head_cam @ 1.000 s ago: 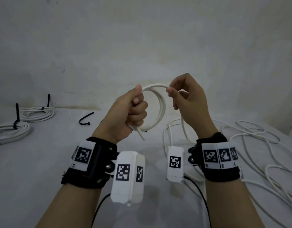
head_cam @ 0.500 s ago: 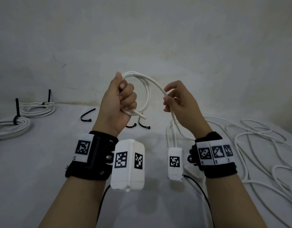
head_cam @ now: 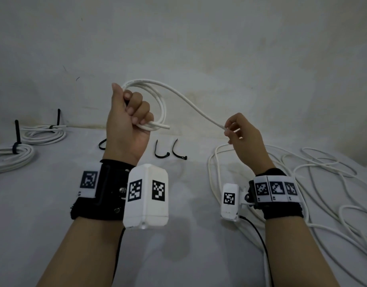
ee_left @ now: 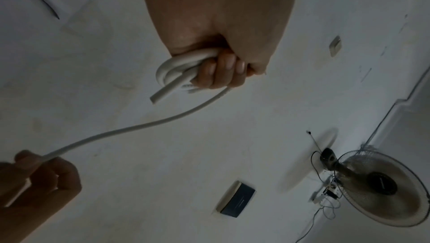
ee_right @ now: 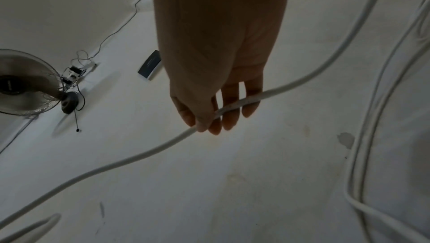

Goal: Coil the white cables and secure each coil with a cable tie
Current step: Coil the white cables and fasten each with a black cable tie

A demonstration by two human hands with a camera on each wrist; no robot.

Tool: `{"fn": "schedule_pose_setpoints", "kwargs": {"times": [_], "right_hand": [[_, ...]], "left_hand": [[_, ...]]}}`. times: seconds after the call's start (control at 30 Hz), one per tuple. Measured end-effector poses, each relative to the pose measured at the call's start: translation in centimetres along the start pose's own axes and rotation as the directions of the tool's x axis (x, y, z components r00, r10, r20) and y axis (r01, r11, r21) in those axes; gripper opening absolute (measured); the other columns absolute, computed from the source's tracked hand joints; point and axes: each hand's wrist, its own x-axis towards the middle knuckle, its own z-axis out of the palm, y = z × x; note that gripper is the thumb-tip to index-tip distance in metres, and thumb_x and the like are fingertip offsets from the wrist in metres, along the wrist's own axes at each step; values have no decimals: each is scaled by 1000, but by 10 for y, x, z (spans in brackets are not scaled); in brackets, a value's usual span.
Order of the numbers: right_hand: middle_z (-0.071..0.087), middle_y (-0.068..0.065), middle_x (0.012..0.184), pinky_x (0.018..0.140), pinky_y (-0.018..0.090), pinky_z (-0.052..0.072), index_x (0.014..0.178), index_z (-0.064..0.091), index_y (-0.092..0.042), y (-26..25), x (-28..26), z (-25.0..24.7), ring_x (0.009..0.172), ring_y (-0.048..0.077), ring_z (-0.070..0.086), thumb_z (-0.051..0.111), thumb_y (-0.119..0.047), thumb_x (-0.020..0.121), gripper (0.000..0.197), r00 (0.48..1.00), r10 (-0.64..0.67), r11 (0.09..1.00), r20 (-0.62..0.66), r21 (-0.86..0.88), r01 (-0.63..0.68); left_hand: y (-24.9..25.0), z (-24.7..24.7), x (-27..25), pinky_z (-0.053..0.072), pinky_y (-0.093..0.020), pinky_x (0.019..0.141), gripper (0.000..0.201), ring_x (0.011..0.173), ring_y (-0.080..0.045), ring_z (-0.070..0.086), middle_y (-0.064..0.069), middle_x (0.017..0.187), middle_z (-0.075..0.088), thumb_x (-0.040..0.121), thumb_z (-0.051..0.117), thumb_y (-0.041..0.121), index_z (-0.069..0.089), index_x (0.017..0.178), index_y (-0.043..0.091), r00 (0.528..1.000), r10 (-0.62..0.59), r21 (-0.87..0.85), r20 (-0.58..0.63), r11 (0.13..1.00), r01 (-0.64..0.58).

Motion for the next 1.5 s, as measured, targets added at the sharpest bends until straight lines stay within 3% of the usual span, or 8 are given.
{"fn": "schedule_pose_setpoints", "kwargs": {"times": [0.17,0.3,0.53,0.63,0.9,1.03,1.2,1.5], "right_hand": [[59,-13,71,58,5,38,79,64,-20,-13,1,0,60,-5,50,63,-2,86,19,982,-27,989,188,-140,54],[68,-5,72,60,13,42,76,74,-18,-47,0,-7,65,10,60,70,-3,80,17,914,1,972,405,-217,95],[70,-12,66,62,10,45,79,76,-20,-108,-16,-22,64,3,64,72,-4,80,16,789,-87,985,608,-67,160],[73,-5,74,72,17,49,81,75,-20,-118,-19,-26,73,6,67,70,-6,82,15,818,-204,973,538,21,229],[66,-6,70,58,20,42,78,68,-13,-110,-12,-18,63,11,57,73,-13,81,6,938,-324,944,120,107,312],[60,-7,65,56,12,35,75,64,-10,-101,-8,-13,58,4,49,78,-23,77,19,947,-317,944,-52,77,320],[61,-2,68,57,12,36,75,63,-9,-96,-6,-9,60,6,51,78,-24,77,21,945,-306,948,-115,61,314],[57,5,62,56,21,39,78,63,-5,-71,-2,-16,57,8,46,63,-20,91,20,977,-200,968,-70,141,209]], "left_hand": [[-3,-4,4,28,-15,42,41,38,-4,27,9,48,32,103,22,39,38,72,19,999,18,28,40,999,-19],[-4,-6,6,30,-16,43,40,39,-4,28,8,49,33,104,22,37,37,72,17,999,44,101,14,994,-45],[-11,-3,4,30,-17,44,36,40,-4,31,8,50,37,104,24,34,36,74,17,998,-31,216,54,976,19],[-22,3,-3,29,-17,45,34,42,-5,31,8,51,37,104,24,30,34,75,16,984,-122,347,133,935,69],[-36,13,-19,40,-20,50,31,48,-12,45,1,58,54,103,29,27,42,82,8,924,-329,508,196,840,192],[-40,18,-22,20,-16,39,35,34,-5,26,3,49,41,102,27,28,45,82,7,878,-405,493,253,835,243],[-46,24,-29,6,-18,40,40,29,0,18,10,39,25,82,40,52,45,69,14,851,-481,423,210,829,365],[-32,23,-22,18,-13,31,26,27,-1,21,11,39,26,87,44,37,47,69,18,917,-357,248,177,918,310]]}}
